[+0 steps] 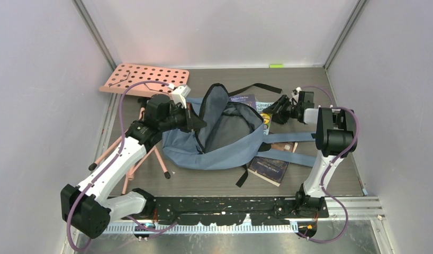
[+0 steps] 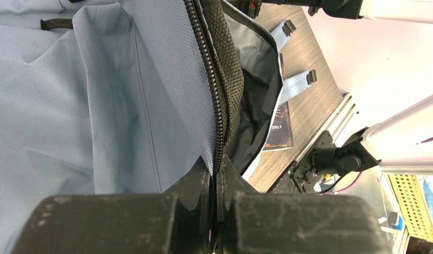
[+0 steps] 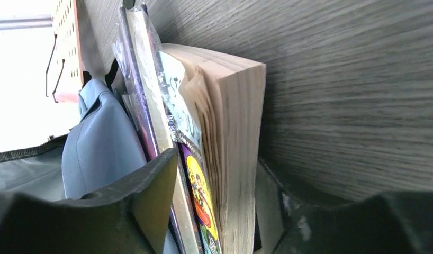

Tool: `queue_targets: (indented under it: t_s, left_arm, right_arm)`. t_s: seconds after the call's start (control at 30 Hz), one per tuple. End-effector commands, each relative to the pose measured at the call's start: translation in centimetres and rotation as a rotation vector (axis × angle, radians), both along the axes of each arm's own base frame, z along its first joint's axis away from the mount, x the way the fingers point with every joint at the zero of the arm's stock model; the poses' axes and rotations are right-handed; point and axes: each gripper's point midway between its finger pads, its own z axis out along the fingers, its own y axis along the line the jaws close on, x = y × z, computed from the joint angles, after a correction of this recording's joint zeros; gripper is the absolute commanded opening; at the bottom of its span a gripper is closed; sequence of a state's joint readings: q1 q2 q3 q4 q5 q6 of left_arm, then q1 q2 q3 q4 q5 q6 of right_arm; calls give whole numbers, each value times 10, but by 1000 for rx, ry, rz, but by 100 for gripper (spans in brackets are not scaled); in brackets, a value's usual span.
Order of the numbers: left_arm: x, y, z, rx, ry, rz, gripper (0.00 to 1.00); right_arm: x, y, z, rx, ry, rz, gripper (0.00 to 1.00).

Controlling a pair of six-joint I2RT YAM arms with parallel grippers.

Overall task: Pack the student bag
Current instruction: Pick up the book from the center of the board.

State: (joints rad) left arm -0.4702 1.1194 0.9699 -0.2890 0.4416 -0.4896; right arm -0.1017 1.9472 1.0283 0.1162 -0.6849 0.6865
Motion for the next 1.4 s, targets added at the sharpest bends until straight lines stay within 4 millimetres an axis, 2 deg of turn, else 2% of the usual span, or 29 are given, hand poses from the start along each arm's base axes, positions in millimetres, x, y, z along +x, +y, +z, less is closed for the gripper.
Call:
queue_targets:
  t_s: [0.0,0.03,0.2,0.27,0.3,0.33,0.37,0.4,0.43,0.47,0.53,0.57,0.6,0.63,0.67,0.7,0.73,0.77,0.8,0.87,0.9,0.97,1.1,1.2,1.23,1.27,1.37]
  left_arm:
    - [6,-4,32,-57,-99,-22,0]
    - [6,-5,31,-55,-97,-23,0]
    - [5,-3,28,-41,-91,-23,0]
    - [5,-1,26,-31,-94,-16,0]
    - [5,0,26,-26,-97,-15,0]
    - [4,1,25,-21,-98,-16,0]
    - [4,2,25,-15,-101,-14,0]
    - [3,4,24,-8,-102,-13,0]
    - [2,5,24,-1,-104,-16,0]
    - [2,6,24,6,-106,-16,0]
    - [0,9,23,22,-114,-15,0]
    - [0,11,22,32,-119,-12,0]
    - [-1,14,21,45,-123,-7,0]
    - [-1,16,21,56,-128,1,0]
    - [-1,18,20,67,-133,9,0]
    - [-1,20,19,75,-136,14,0]
    - [-1,21,19,80,-138,15,0]
    - [-2,22,19,84,-138,12,0]
    - [-3,22,20,88,-140,5,0]
    - [-5,22,19,95,-137,-5,0]
    - [-5,22,20,101,-140,-11,0]
    - [-6,23,19,114,-142,-18,0]
    - [-6,24,15,128,-141,-25,0]
    - [-6,23,13,125,-137,-29,0]
    - [-6,22,12,122,-136,-29,0]
    - [-6,22,11,120,-134,-30,0]
    - [-7,22,10,121,-132,-33,0]
  right_arm:
    - [-6,4,-26,-4,53,-9,50]
    - [-6,4,-25,-2,50,-10,46]
    - [1,3,-6,6,2,-22,9]
    - [3,1,9,-11,-26,-27,2]
    - [7,-2,23,-35,-58,-39,1]
    - [4,-5,27,-58,-53,-39,1]
    - [6,-10,44,-101,-84,-50,1]
    - [4,-13,51,-124,-85,-54,1]
    - [3,-20,69,-174,-104,-68,1]
    - [5,-27,79,-213,-118,-88,1]
    - [3,-36,128,-288,-182,-103,1]
    - [0,-41,137,-330,-189,-100,1]
    - [5,-51,166,-383,-243,-139,1]
    - [-5,-57,168,-434,-212,-128,1]
    - [0,-67,192,-489,-250,-162,1]
    - [-11,-72,190,-543,-210,-135,1]
    - [-7,-82,206,-598,-222,-157,1]
    - [-19,-88,201,-654,-172,-115,1]
    - [-22,-97,205,-724,-142,-92,1]
    - [-20,-110,209,-815,-114,-63,1]
    - [-30,-120,203,-871,-44,-54,1]
    - [-36,-136,199,-980,35,-32,1]
    - [-39,-154,195,-1138,132,11,1]
    - [-37,-149,192,-1197,160,67,1]
    - [-35,-150,184,-1218,184,90,1]
    - [-33,-138,182,-1239,176,139,1]
    - [-25,-126,162,-1277,205,204,1]
